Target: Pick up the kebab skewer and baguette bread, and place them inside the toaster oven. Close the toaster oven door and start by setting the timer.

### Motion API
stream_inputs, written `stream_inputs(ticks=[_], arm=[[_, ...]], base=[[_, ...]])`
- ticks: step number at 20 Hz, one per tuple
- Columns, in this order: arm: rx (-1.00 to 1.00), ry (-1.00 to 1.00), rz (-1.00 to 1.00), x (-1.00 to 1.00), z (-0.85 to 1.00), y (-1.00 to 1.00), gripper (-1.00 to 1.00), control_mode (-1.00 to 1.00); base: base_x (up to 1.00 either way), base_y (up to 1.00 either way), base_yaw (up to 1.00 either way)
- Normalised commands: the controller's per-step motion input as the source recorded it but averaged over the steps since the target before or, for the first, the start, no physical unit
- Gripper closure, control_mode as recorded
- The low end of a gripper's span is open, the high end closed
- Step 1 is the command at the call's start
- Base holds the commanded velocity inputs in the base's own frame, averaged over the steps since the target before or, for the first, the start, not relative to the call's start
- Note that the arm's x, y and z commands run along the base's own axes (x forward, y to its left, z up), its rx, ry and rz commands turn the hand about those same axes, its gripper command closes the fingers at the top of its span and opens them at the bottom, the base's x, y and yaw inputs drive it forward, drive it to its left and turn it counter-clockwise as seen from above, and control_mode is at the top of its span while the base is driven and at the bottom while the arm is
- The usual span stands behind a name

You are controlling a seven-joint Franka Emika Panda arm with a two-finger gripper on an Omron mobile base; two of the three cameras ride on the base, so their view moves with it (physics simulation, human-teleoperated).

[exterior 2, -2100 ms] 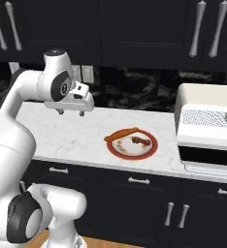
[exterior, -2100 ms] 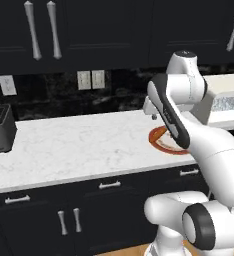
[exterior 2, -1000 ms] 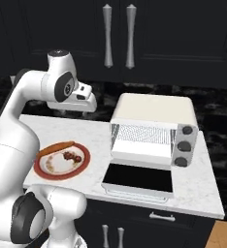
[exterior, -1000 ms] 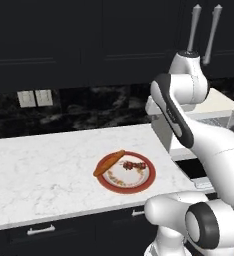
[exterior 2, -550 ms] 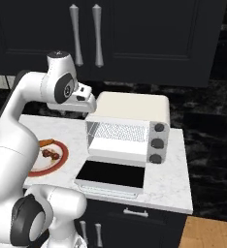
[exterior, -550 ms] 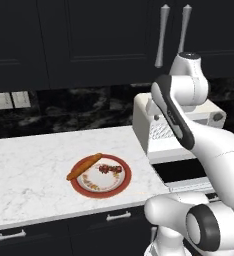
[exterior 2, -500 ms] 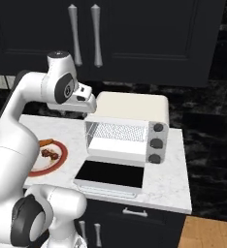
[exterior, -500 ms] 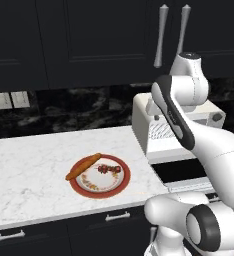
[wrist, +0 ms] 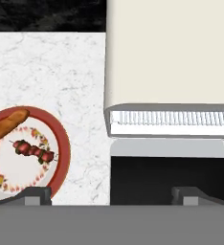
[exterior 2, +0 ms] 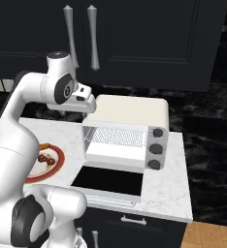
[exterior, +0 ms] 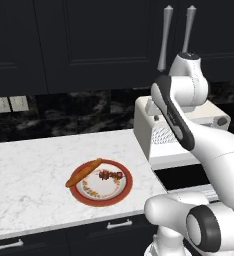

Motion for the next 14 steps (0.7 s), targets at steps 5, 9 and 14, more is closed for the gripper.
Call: stream_inputs(ticks=[5, 9, 14], arm=[[0.00, 0.00, 0.00, 0.00, 0.00, 0.00, -1.00, 1.00], [0.00, 0.00, 0.00, 0.00, 0.00, 0.00, -1.00, 1.00], [0.02, -0.05, 0.00, -0.29, -0.05, -0.22, -1.00, -1.00]], base=[[0.24, 0.00, 0.00], [0.00, 0.00, 0.00], [0.00, 0.00, 0.00]])
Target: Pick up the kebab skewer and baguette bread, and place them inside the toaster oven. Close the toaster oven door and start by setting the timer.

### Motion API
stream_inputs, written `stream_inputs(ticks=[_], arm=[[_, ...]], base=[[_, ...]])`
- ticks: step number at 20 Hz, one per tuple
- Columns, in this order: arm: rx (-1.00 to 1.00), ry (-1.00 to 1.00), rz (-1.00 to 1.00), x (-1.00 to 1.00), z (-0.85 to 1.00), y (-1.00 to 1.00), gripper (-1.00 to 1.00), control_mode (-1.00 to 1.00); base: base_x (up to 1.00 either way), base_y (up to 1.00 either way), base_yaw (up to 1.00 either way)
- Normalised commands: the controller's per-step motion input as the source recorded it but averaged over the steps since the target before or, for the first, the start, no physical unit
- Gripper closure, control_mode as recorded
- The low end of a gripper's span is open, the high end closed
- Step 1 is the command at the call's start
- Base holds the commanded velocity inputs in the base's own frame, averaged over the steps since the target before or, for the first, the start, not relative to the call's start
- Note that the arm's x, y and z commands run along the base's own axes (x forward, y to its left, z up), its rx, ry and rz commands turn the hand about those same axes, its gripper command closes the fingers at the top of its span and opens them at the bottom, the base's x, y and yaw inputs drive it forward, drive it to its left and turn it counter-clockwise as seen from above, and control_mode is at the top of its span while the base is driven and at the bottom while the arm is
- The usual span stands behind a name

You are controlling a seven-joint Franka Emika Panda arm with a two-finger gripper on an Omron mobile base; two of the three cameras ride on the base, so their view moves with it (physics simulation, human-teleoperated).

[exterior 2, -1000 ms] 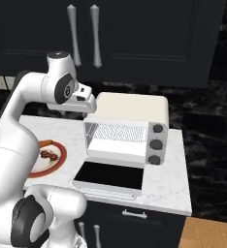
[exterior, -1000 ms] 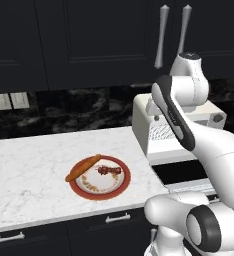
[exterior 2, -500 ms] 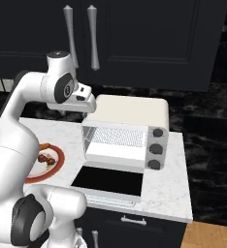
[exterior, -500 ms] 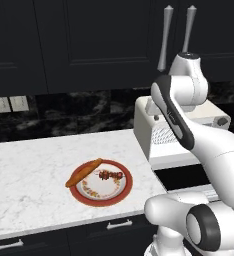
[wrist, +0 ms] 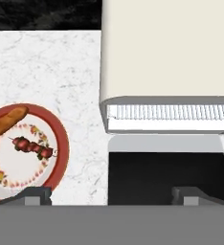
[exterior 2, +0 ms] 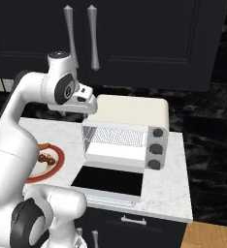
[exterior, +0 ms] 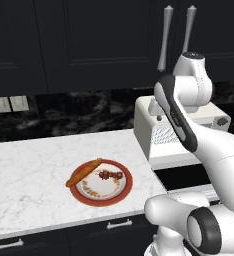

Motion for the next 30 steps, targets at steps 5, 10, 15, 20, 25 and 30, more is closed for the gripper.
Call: stream_inputs(ticks=[5, 10, 15, 20, 25, 30], arm=[[0.10, -0.11, -0.10, -0.44, -0.24, -1.00, -1.00, -1.00], [0.14, -0.10, -0.07, -0.06, -0.31, -1.00, -1.00, -1.00], [0.01, -0.18, 0.00, -0.04, -0.58, -0.41, -1.00, -1.00], [0.00, -0.34, -0.03, -0.08, -0.49, -0.07, -1.00, -1.00], [0.00, -0.25, -0.13, 0.16, 0.00, -0.03, -1.00, -1.00], [-0.08, -0.29, 0.00, -0.02, -0.22, -0.09, -1.00, -1.00]], base=[[0.00, 0.00, 0.00], [0.00, 0.00, 0.00], [0.00, 0.00, 0.00], [0.00, 0.00, 0.00], [0.00, 0.00, 0.00], [0.00, 0.00, 0.00]])
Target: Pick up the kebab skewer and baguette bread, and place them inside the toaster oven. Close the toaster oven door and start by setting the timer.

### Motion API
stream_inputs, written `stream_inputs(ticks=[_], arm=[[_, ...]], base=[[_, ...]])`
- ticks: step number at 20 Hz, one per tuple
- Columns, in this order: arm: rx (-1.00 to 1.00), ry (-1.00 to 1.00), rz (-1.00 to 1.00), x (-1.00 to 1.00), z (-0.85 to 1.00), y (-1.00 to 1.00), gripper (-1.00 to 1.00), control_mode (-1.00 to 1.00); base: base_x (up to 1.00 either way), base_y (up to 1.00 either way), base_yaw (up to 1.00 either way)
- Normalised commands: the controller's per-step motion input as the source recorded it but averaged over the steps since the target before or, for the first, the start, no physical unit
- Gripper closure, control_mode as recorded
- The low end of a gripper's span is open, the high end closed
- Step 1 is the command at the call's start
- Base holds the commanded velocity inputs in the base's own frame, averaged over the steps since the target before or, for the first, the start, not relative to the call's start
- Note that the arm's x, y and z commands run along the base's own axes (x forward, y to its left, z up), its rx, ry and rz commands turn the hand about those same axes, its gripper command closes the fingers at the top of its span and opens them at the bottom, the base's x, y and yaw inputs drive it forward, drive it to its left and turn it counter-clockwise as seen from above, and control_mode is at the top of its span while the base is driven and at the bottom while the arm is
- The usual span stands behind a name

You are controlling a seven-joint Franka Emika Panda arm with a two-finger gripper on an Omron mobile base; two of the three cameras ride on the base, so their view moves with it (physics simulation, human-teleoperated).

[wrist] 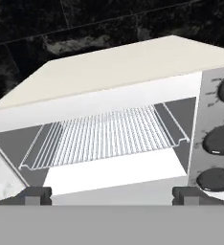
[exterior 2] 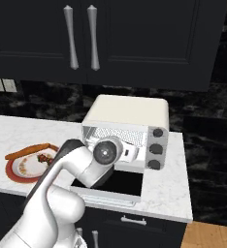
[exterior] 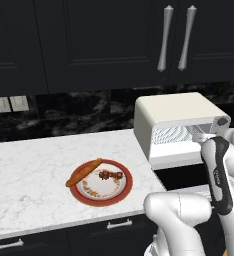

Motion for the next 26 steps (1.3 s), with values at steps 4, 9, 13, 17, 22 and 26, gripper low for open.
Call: stream_inputs(ticks=[4, 9, 13, 17, 22, 26], arm=[[-0.15, -0.27, 0.00, 0.00, -0.12, -0.06, -1.00, -1.00], [-0.14, -0.17, 0.00, 0.04, -0.02, 0.00, -1.00, -1.00], [-0.01, 0.08, 0.00, 0.24, 0.00, 0.00, -1.00, -1.00], [0.00, 0.00, 0.00, 0.41, -0.04, -0.01, -1.00, -1.00], [0.00, 0.00, 0.04, 0.45, -0.30, 0.00, -1.00, -1.00], [-0.06, -0.02, 0.04, 0.16, -0.68, 0.09, -1.00, -1.00]], base=[[0.00, 0.00, 0.00], [0.00, 0.00, 0.00], [0.00, 0.00, 0.00], [0.00, 0.00, 0.00], [0.00, 0.00, 0.00], [0.00, 0.00, 0.00]])
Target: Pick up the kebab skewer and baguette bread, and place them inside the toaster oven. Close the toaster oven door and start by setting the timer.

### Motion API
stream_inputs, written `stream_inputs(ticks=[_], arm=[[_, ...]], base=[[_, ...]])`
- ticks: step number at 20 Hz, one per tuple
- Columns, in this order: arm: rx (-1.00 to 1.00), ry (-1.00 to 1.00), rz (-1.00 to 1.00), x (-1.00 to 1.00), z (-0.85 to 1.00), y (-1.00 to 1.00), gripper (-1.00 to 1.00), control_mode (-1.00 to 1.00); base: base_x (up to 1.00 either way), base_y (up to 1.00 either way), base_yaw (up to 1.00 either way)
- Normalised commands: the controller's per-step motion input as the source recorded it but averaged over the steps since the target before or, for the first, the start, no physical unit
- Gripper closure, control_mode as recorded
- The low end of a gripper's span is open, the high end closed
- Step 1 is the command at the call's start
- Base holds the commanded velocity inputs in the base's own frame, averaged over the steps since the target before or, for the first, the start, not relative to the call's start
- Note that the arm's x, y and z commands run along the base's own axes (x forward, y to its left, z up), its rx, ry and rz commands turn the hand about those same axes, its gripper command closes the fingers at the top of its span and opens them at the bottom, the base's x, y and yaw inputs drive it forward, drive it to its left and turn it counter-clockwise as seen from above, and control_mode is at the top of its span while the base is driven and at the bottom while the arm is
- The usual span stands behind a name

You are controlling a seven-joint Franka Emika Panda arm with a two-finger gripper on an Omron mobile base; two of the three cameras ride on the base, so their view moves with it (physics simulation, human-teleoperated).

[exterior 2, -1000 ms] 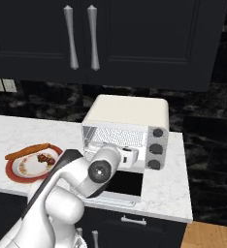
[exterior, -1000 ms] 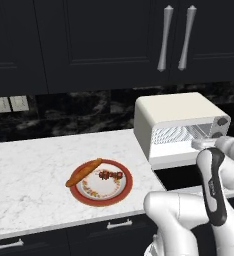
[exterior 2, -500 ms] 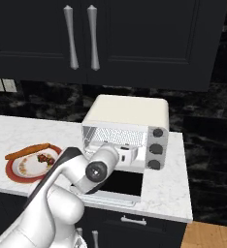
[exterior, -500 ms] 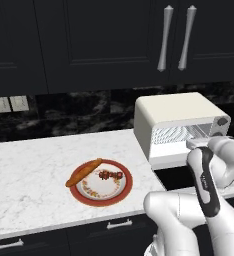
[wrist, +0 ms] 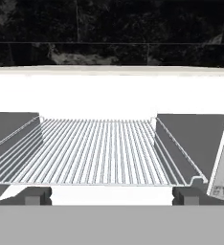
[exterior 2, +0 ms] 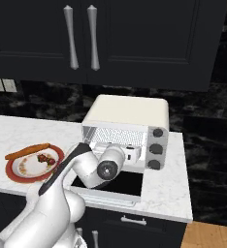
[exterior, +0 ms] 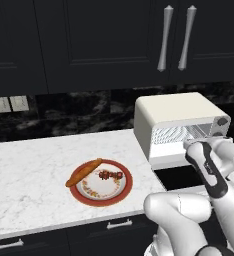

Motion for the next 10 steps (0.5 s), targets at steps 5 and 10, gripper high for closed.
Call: stream_inputs(ticks=[5, 10], arm=[[0.00, -0.10, 0.00, 0.28, -0.28, 0.19, -1.00, -1.00], [0.00, -0.04, 0.00, 0.40, -0.15, 0.18, -1.00, -1.00]], base=[[0.00, 0.00, 0.00], [0.00, 0.00, 0.00]])
